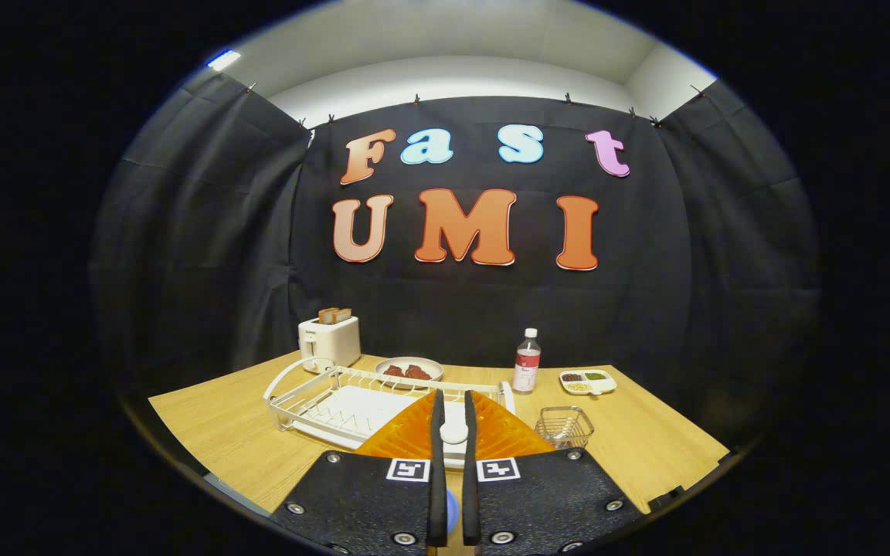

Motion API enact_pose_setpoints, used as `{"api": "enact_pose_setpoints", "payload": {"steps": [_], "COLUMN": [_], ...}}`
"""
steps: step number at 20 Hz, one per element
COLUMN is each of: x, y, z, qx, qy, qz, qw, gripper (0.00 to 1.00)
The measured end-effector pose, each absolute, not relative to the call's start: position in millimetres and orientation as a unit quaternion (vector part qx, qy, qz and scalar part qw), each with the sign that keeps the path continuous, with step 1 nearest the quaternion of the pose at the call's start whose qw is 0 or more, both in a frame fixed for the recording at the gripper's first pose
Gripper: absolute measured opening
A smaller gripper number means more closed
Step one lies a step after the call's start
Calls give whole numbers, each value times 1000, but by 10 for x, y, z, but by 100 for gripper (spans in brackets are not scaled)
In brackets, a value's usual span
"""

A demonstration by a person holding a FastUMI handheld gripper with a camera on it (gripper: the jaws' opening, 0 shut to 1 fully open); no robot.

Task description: Take the plate from the dish rack, then take the spoon from the basket and place it into the plate.

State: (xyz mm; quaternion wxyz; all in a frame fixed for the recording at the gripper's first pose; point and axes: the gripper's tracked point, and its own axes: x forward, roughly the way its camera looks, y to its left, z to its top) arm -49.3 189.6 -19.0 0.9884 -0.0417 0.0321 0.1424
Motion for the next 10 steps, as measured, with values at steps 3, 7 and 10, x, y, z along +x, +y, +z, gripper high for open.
{"api": "enact_pose_setpoints", "payload": {"steps": [3,7,10], "x": [-589,-680,-713], "y": [2163,2451,2605], "z": [-350,-656,-865], "qx": [-40,-34,-24], "qy": [43,64,82], "qz": [166,197,216], "qw": [984,978,973], "gripper": [8,8,8]}}
